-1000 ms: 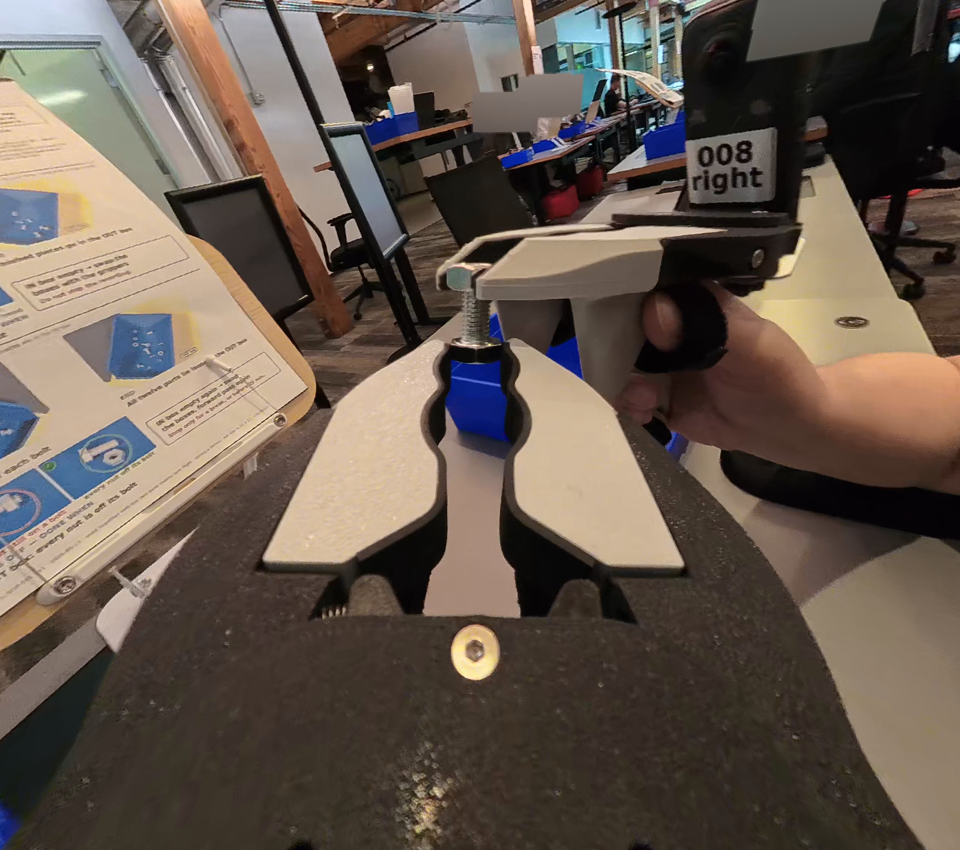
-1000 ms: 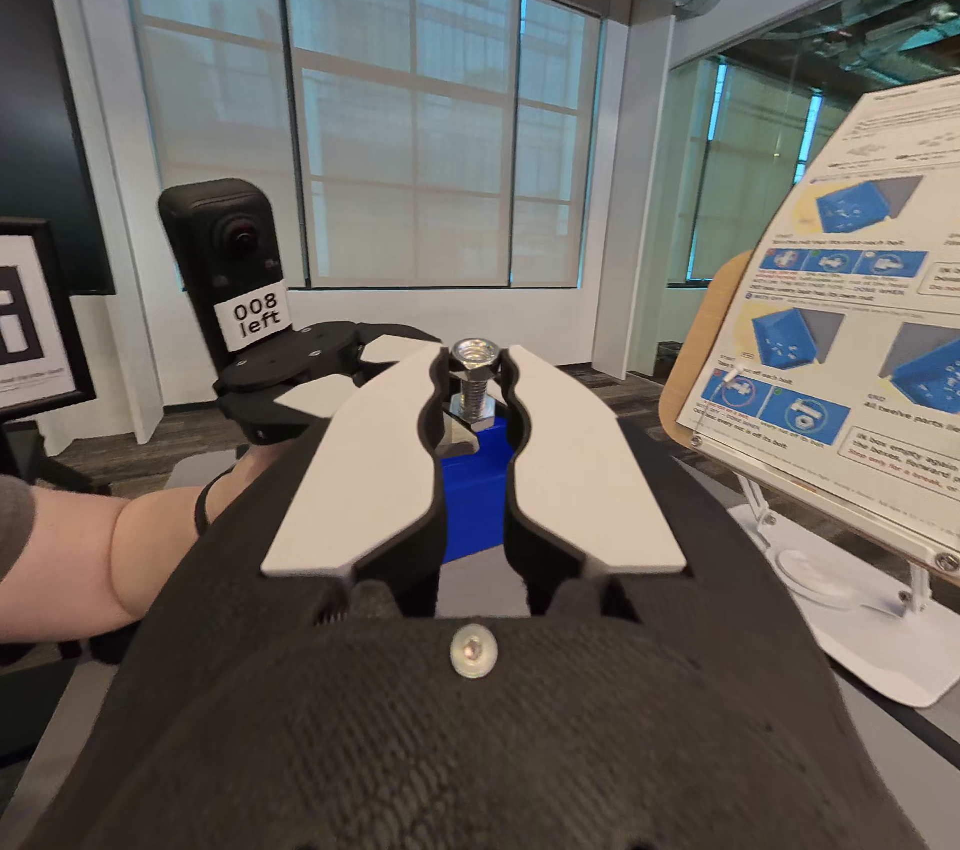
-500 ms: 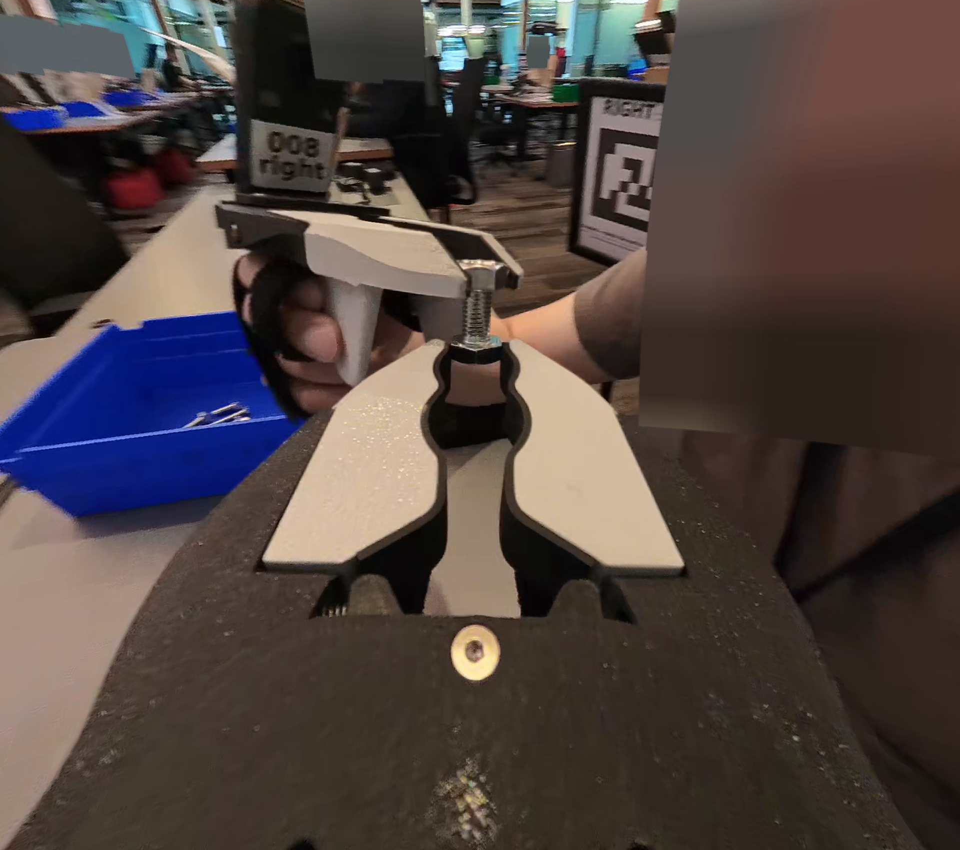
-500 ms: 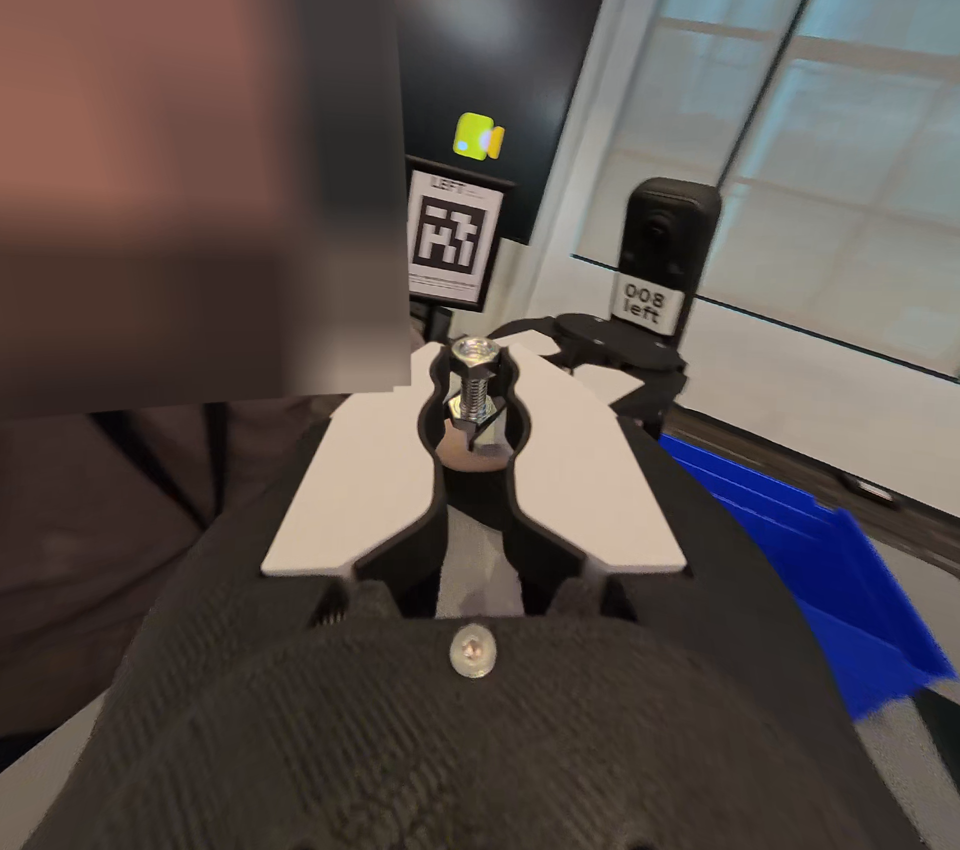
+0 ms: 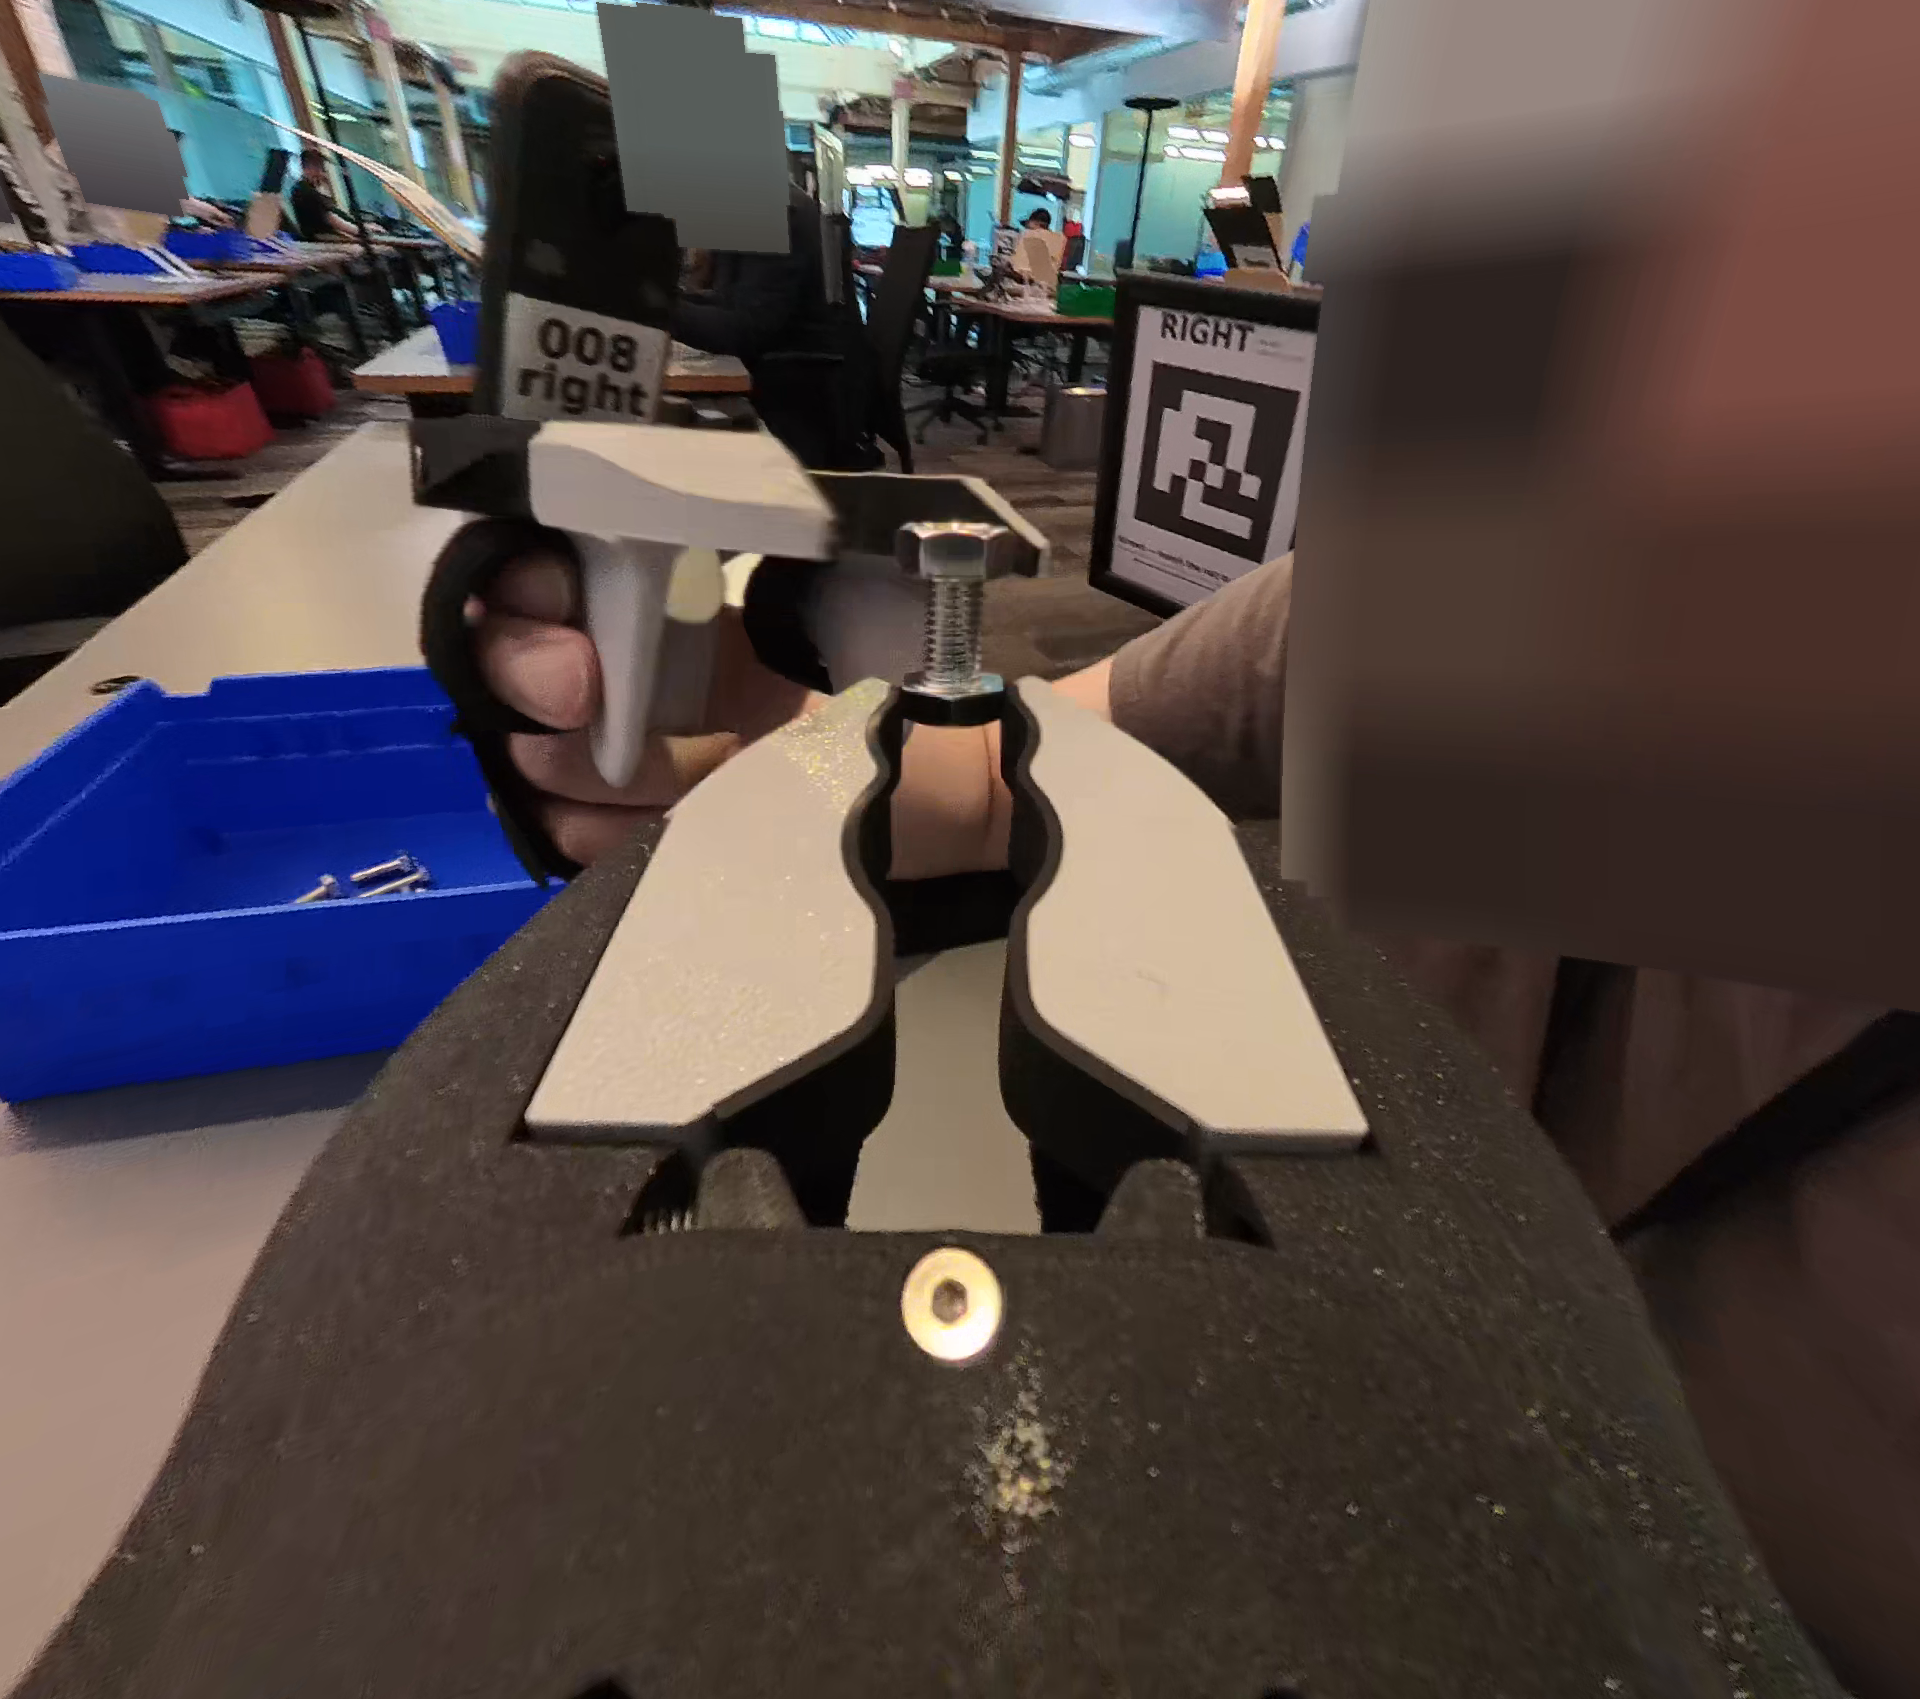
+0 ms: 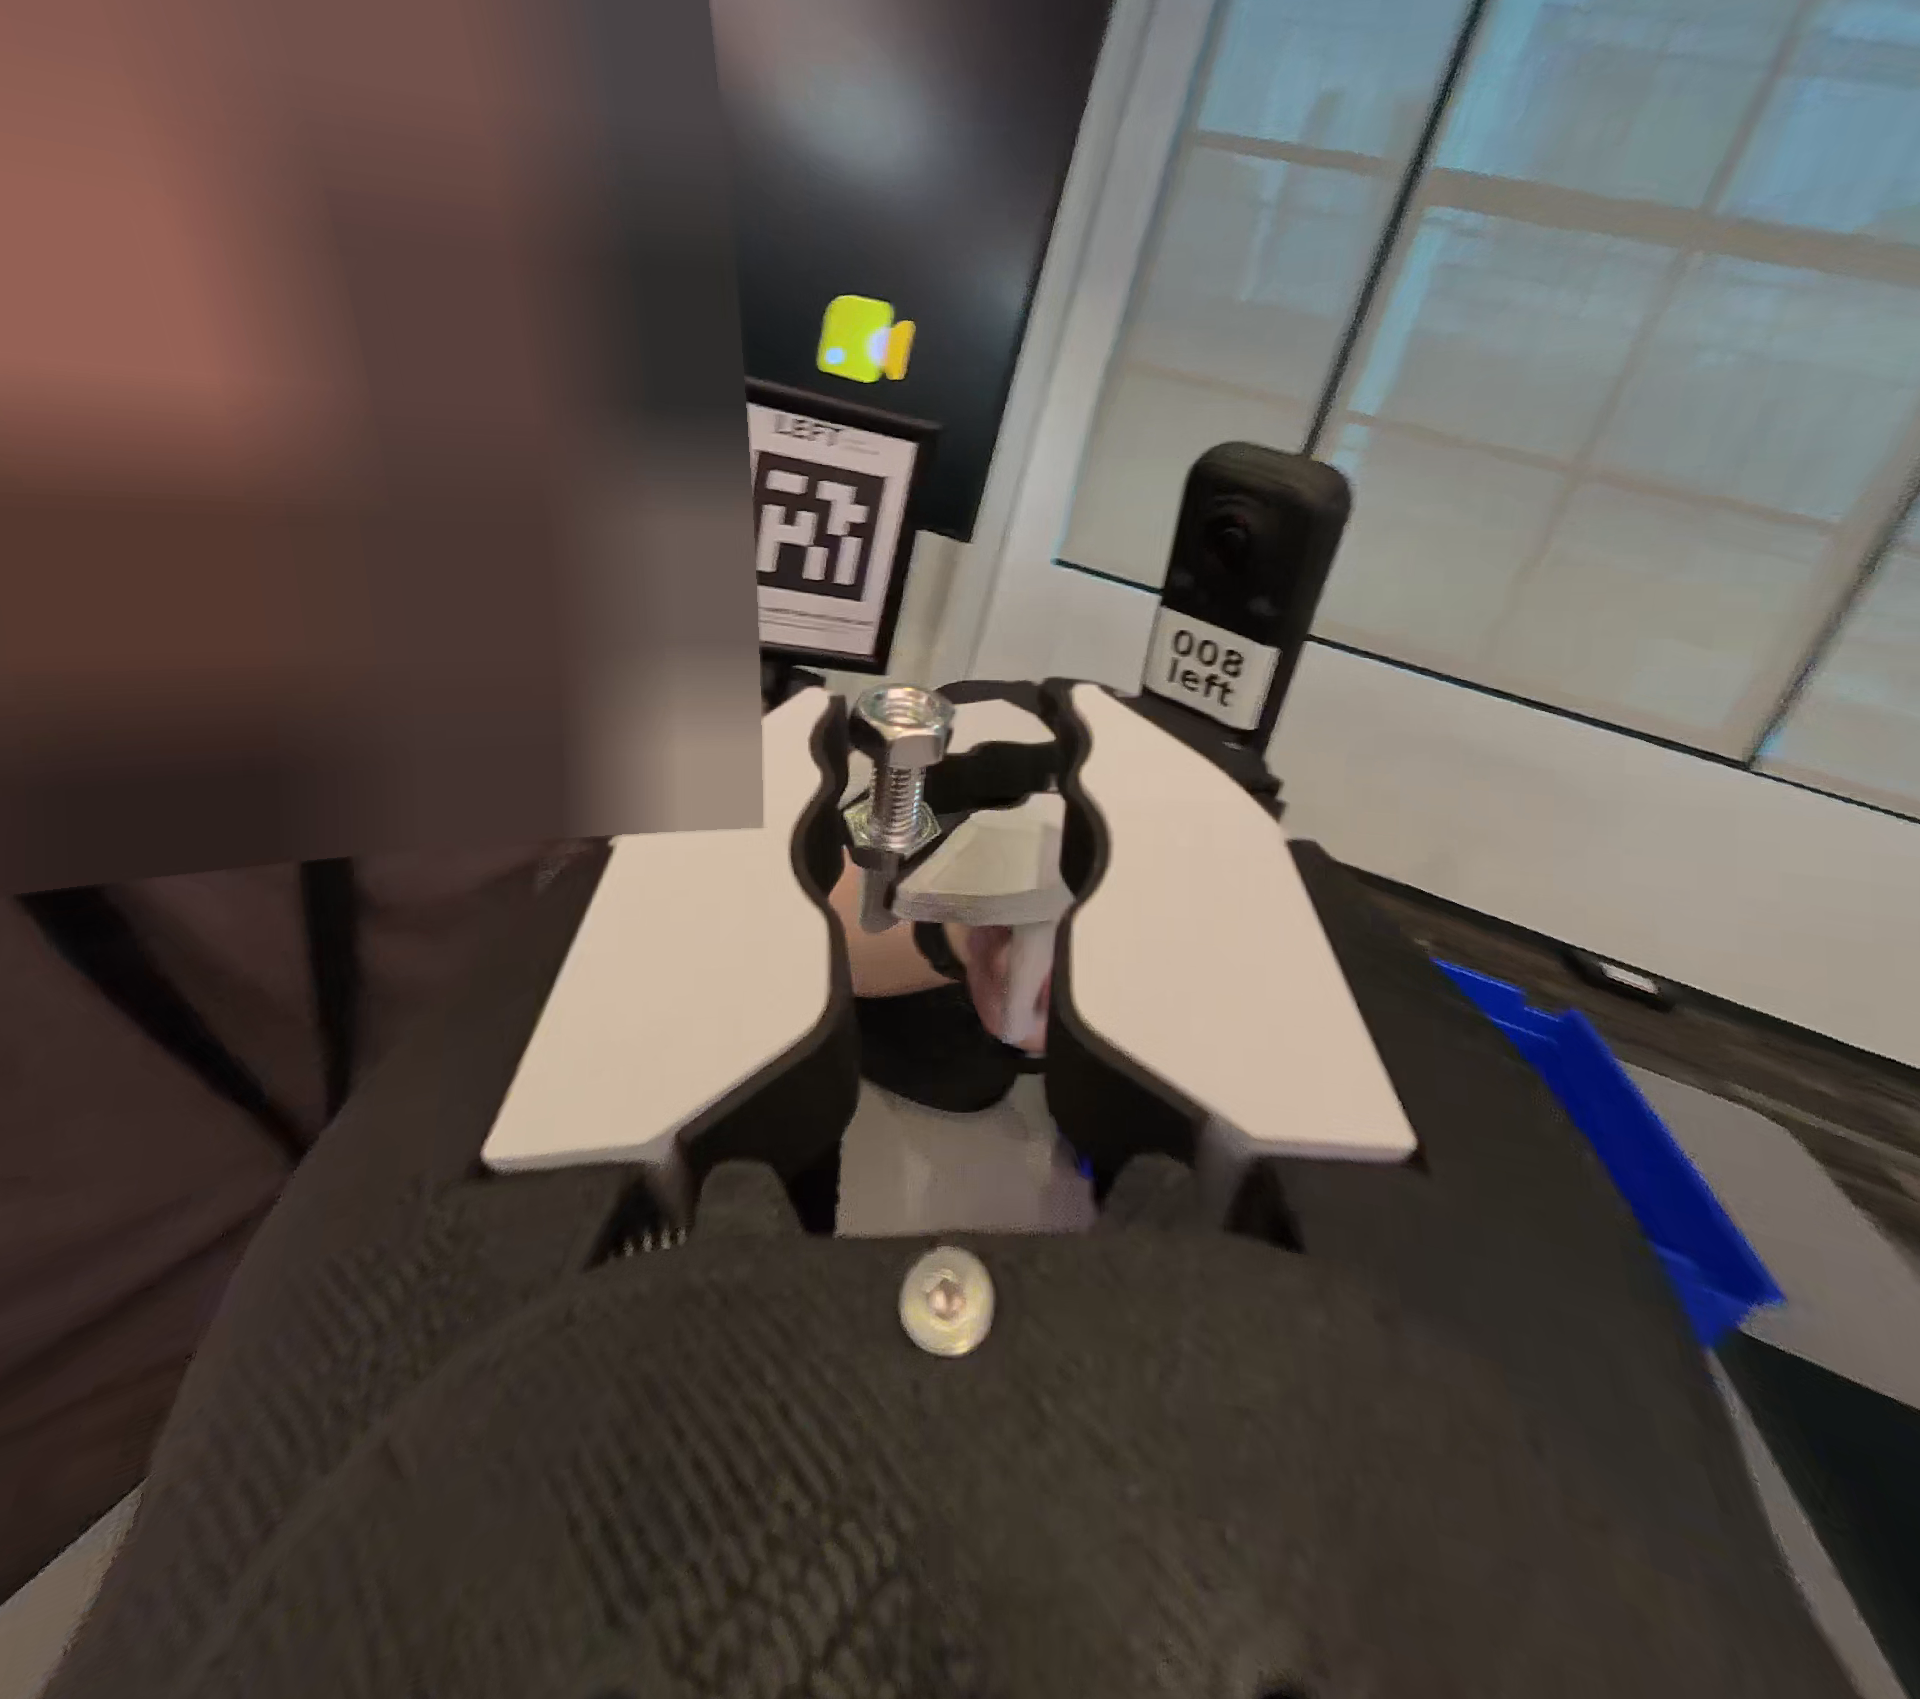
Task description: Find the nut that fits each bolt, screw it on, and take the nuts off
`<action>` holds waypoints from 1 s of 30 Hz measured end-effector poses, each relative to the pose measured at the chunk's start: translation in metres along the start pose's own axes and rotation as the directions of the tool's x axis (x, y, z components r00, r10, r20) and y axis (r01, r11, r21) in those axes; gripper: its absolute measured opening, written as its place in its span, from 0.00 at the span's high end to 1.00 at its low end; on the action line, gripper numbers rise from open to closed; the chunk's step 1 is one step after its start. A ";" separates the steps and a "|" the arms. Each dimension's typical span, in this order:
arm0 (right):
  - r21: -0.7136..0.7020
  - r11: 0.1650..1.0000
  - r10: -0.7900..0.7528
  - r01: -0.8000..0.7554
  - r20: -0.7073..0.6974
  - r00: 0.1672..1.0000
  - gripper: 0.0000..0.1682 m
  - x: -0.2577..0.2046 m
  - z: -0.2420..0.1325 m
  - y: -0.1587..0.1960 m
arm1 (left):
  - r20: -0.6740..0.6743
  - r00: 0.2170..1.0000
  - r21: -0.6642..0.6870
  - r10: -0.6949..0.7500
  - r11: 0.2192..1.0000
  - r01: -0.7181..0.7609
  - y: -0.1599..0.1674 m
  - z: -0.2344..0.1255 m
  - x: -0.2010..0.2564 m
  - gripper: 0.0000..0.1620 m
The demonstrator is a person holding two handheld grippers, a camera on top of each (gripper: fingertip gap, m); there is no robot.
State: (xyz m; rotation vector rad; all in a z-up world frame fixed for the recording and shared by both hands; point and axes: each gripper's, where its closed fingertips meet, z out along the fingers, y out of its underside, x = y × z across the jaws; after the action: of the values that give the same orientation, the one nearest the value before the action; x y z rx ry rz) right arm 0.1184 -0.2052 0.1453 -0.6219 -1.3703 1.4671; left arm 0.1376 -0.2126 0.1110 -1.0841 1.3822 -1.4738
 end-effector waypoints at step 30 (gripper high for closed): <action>-0.054 0.993 0.028 -0.104 -0.749 0.662 0.88 0.087 -0.026 0.024 | 0.795 0.539 -0.134 0.278 0.947 -0.291 -0.006 -0.050 -0.092 0.89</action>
State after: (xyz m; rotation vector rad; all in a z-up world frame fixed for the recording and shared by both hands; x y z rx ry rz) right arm 0.1016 -0.1131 0.1388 -1.1940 -0.7500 0.9952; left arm 0.1165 -0.1096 0.1109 -1.2232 0.8034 -0.5694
